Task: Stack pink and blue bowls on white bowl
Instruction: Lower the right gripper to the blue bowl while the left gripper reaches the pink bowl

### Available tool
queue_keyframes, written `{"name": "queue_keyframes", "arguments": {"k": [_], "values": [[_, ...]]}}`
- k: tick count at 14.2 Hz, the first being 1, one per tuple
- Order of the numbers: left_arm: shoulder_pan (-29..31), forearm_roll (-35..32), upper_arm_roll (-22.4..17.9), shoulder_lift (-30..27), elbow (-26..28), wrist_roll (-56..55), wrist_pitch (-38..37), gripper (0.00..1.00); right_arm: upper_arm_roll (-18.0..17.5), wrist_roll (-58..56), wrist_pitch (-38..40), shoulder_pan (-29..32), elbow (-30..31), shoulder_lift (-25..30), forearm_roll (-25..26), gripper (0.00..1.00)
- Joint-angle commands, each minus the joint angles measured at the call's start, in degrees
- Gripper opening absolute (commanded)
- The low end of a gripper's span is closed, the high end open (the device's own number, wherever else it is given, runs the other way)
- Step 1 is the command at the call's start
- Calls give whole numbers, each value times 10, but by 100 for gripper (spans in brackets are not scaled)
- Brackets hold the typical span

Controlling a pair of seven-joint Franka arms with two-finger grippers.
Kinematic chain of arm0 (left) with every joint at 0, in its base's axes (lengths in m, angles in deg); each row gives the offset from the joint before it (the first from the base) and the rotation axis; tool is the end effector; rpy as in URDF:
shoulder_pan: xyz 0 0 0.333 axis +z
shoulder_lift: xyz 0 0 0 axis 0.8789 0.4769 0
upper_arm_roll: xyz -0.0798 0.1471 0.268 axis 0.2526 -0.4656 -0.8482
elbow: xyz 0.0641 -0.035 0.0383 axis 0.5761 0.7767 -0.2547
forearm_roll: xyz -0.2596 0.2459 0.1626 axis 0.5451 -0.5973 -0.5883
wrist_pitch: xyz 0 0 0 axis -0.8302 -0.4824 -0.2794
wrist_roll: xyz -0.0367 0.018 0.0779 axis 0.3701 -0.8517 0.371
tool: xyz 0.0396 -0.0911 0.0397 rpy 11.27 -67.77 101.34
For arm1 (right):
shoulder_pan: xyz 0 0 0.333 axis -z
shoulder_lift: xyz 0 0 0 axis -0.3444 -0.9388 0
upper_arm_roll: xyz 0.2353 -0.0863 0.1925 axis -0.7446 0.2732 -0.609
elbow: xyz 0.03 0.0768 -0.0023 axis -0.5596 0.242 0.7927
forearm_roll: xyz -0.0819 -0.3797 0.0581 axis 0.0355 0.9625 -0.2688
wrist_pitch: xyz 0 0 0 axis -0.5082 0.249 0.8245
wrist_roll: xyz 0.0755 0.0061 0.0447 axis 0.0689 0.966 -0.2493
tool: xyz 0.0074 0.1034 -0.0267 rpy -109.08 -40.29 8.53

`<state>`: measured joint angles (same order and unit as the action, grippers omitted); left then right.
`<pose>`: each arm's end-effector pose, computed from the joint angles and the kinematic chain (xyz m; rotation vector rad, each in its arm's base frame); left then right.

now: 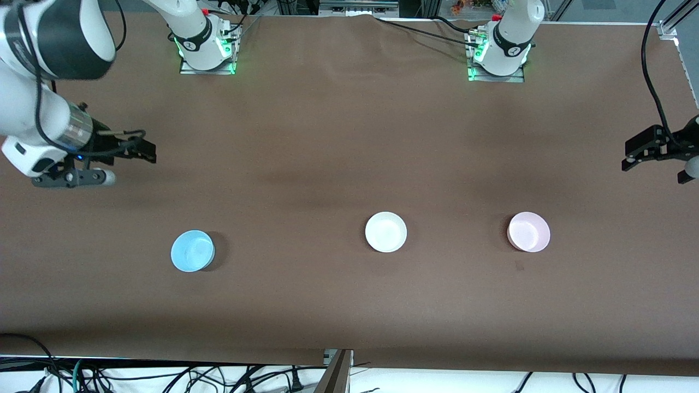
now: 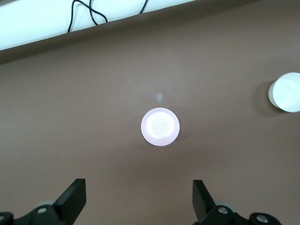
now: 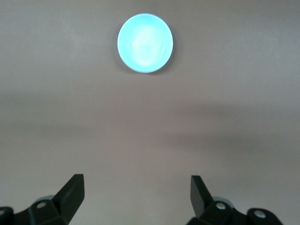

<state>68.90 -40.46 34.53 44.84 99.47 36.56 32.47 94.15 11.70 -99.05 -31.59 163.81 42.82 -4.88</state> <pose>0.6276 0.0288 0.6161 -3.0984 0.3451 -0.1203 0.5990 0.0615 0.4820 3.1358 0.0976 -0.1574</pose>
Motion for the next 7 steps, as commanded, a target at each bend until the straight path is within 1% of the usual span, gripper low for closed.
{"name": "queue_keyframes", "arguments": {"k": [1,3,7], "values": [[38,35,1,15,56,23,88,100,1,-49,-92,16,5,-66,0,100],[49,36,1,37,57,35,100,100,0,-99,-168,43,3,-118,-6,100],[49,37,1,81,50,12,109,100,-1,-102,-254,49,7,-198,-26,98]]}}
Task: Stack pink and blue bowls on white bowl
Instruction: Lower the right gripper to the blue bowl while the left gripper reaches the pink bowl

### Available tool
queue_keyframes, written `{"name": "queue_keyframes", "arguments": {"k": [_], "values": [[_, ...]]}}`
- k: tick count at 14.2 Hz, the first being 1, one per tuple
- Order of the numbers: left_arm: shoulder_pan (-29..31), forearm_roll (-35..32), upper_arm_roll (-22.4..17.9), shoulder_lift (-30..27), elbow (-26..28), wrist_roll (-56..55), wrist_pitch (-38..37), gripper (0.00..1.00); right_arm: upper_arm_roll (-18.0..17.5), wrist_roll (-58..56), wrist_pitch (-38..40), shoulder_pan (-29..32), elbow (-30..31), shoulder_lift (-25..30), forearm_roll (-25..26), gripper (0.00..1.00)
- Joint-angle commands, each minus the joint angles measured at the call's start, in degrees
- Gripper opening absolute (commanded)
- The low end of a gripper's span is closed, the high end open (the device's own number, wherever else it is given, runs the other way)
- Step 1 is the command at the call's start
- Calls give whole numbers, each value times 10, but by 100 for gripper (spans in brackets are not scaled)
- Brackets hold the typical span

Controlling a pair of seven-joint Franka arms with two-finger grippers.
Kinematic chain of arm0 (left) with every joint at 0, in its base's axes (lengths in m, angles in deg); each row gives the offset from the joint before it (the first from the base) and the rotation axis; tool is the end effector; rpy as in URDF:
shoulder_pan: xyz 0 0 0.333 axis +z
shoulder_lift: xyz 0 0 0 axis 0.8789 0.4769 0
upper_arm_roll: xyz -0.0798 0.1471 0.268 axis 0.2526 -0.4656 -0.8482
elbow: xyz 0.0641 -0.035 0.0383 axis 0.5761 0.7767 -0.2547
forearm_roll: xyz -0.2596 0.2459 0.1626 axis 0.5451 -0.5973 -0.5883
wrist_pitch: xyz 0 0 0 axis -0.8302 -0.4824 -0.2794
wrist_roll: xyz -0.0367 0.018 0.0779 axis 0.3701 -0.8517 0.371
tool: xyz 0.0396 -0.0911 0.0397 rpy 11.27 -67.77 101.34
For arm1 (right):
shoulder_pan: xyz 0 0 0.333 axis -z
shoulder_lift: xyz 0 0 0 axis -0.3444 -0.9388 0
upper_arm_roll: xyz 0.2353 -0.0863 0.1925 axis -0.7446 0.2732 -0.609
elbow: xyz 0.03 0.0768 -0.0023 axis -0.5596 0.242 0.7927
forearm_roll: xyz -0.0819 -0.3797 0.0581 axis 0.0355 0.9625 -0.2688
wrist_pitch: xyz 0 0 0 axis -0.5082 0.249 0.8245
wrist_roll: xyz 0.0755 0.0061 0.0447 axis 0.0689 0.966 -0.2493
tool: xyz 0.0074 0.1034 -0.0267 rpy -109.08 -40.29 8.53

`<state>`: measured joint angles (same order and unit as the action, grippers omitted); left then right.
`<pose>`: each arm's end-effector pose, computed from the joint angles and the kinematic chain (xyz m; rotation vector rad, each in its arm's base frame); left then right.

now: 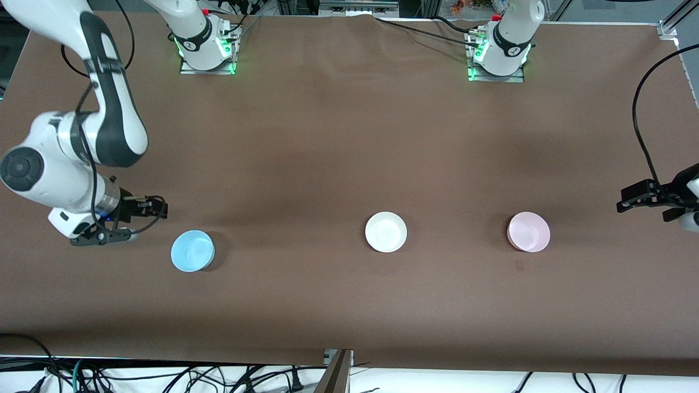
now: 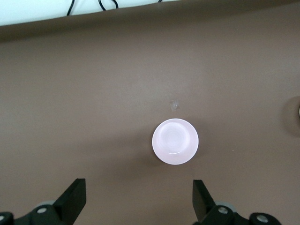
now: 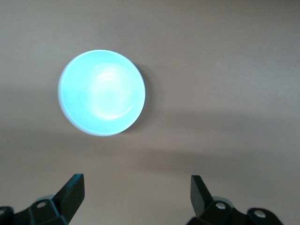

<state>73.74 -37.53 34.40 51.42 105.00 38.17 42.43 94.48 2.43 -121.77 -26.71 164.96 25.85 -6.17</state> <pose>0.6622 0.0844 0.5116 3.0900 -0.2418 0.0798 0.6624 0.0102 0.3175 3.1247 0.1929 -0.0287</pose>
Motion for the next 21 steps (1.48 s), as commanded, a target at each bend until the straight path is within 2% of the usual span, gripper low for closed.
{"name": "queue_keyframes", "arguments": {"k": [1,4,7,13,15,16,18,21], "values": [[5,10,2,31,-1,-2,29,100,-4,-9,-38,1,-4,-46,-14,96],[7,4,1,74,2,0,45,100,-5,-4,-77,-2,-11,-86,-59,89],[7,3,1,107,10,-5,45,100,-6,-3,-75,-4,-45,-114,-79,82],[5,2,1,101,84,-13,113,100,-6,-12,-75,2,-81,-157,-78,79],[5,2,1,94,125,-15,158,100,-6,-12,-75,3,-86,-164,-78,78],[5,2,1,90,153,-15,190,100,-6,-12,-74,3,-90,-166,-78,75],[5,2,1,77,208,-16,250,100,-5,-12,-69,3,-97,-167,-79,63],[5,2,1,74,245,-37,298,100,-5,-12,-49,15,-109,-168,-79,48]]}}
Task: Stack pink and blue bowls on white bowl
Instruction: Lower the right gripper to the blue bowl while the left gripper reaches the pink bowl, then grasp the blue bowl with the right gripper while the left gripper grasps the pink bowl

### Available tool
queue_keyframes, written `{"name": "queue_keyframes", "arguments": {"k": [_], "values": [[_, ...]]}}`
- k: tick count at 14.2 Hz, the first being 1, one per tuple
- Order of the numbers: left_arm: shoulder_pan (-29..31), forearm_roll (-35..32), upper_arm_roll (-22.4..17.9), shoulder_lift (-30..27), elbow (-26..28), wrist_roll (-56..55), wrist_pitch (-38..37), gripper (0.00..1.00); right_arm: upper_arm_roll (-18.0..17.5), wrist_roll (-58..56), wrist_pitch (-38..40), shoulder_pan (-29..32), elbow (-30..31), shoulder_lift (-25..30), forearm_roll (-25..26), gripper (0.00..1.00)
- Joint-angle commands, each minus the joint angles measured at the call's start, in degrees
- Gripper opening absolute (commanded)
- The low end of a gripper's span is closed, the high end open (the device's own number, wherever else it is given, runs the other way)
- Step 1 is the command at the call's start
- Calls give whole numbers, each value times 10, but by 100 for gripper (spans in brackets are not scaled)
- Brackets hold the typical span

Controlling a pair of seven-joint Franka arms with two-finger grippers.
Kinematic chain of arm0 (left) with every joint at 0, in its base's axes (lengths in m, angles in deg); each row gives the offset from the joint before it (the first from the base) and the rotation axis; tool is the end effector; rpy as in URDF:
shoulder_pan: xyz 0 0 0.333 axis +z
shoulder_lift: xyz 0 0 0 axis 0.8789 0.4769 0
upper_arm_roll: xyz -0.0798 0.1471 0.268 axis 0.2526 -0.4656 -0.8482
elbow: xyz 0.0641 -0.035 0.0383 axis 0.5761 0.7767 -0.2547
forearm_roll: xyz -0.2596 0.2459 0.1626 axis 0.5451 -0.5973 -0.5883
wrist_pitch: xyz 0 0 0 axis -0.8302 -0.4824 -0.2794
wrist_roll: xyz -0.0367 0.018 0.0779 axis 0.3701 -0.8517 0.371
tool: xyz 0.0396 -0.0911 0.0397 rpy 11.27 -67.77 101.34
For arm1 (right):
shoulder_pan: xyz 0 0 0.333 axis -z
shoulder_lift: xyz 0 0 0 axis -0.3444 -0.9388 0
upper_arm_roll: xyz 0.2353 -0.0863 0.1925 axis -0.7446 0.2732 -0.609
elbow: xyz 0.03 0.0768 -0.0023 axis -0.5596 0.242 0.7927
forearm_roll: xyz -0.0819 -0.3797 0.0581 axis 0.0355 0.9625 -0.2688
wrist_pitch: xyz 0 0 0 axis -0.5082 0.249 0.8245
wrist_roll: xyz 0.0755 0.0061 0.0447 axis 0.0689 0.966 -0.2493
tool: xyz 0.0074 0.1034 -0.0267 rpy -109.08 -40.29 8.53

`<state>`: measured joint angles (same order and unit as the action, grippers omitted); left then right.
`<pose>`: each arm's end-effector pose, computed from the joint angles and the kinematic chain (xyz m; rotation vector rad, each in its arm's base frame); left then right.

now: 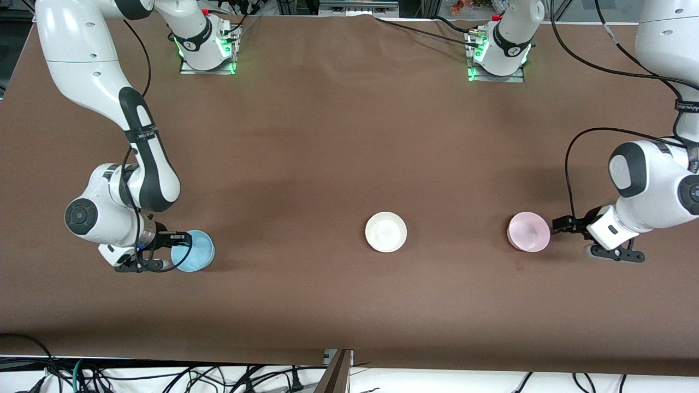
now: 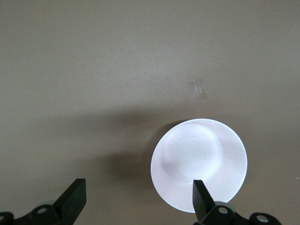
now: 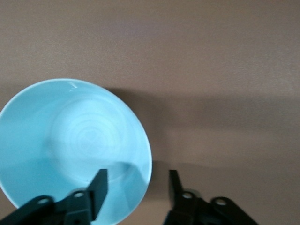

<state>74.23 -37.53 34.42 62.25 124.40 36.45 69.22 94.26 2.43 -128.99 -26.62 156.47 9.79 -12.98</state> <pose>0.6554 0.0862 0.2685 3.0717 -0.1586 -0.0074 0.6982 0.0170 0.2023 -3.0896 -0.0896 0.0266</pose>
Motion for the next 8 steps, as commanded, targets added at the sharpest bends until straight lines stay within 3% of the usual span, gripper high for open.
{"name": "queue_keyframes", "arguments": {"k": [1,7,8], "values": [[0,2,0,-34,64,-28,46,100,-3,-12,28,15,-28,-7,-12,43],[-1,2,0,-28,135,-37,164,100,-3,-12,28,19,-28,-7,-13,14],[-1,2,0,-28,145,-37,181,100,-3,-12,27,19,-28,-7,-17,13]]}}
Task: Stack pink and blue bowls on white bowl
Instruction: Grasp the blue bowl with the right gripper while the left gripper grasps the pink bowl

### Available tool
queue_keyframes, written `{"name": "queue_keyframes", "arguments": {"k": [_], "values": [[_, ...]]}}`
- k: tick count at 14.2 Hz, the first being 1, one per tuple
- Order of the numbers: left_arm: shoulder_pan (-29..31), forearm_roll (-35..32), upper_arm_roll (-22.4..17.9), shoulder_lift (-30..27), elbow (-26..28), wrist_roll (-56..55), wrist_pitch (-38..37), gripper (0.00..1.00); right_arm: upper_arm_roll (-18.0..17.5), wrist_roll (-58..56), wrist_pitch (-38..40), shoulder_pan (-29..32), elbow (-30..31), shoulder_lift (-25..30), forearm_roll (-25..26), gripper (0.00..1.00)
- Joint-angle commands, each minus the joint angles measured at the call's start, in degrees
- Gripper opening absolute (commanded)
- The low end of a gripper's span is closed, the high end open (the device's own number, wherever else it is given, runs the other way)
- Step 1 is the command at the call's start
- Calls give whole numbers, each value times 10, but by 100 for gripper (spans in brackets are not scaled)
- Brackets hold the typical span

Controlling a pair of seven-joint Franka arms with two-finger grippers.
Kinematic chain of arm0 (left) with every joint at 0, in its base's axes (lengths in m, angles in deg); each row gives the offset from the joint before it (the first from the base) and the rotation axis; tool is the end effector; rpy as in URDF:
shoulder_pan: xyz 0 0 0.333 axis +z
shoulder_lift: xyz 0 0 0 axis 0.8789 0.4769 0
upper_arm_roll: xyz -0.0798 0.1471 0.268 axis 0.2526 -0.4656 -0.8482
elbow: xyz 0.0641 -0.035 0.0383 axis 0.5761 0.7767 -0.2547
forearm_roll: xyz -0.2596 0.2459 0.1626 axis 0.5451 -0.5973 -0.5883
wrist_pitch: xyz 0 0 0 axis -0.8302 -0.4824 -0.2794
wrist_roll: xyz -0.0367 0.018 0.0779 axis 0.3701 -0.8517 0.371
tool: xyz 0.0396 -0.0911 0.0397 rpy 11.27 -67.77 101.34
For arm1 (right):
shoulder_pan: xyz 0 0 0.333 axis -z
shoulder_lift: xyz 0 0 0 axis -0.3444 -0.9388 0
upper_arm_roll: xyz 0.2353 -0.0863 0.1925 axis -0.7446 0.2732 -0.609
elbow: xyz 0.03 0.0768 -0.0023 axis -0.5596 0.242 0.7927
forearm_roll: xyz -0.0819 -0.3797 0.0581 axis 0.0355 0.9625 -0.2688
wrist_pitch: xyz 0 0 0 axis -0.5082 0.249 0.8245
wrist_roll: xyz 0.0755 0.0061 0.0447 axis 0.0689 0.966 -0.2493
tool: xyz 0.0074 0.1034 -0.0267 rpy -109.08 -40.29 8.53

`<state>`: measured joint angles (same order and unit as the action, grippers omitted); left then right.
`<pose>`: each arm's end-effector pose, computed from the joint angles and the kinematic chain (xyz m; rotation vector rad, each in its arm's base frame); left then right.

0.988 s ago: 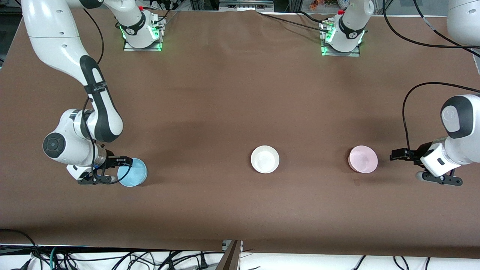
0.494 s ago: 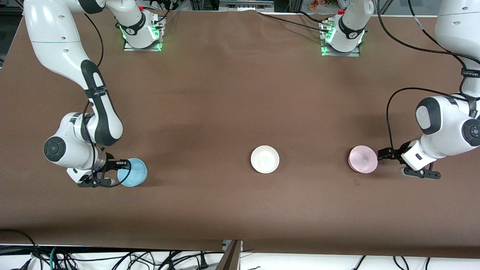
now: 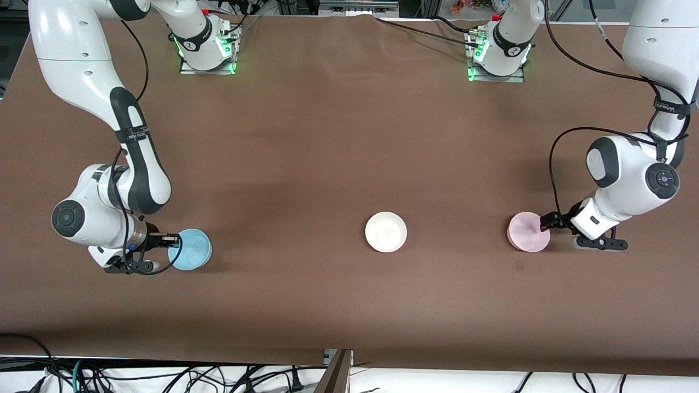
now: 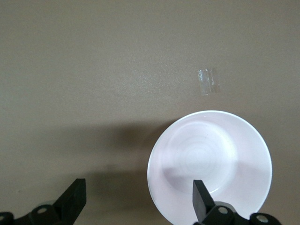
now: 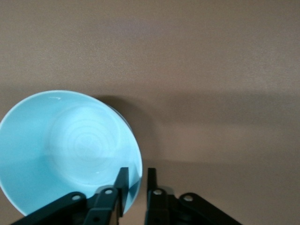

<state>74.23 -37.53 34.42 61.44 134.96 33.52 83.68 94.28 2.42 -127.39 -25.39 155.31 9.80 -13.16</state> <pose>0.6245 0.0800 0.2235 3.0906 -0.0743 0.1141 0.7016 0.0030 0.2086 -3.0848 -0.0572 0.0368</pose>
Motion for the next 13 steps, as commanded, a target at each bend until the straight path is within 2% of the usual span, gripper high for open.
{"name": "queue_keyframes", "arguments": {"k": [1,4,5,10,12,13], "values": [[-2,2,0,-17,43,-8,42,100,-3,-12,11,7,-15,-7,-19,12],[-3,2,0,-13,44,-8,44,100,-3,-12,13,8,-15,-6,-22,0],[-3,2,0,-12,45,-9,44,99,-4,-12,19,9,-16,-4,-22,0],[-7,1,1,-10,45,-9,44,44,0,-7,212,15,-119,6,-60,0],[-8,1,1,-10,44,-9,44,11,0,-5,251,15,-128,30,-56,0],[-9,1,1,-10,44,-8,44,0,1,-5,260,14,-128,39,-51,0]]}}
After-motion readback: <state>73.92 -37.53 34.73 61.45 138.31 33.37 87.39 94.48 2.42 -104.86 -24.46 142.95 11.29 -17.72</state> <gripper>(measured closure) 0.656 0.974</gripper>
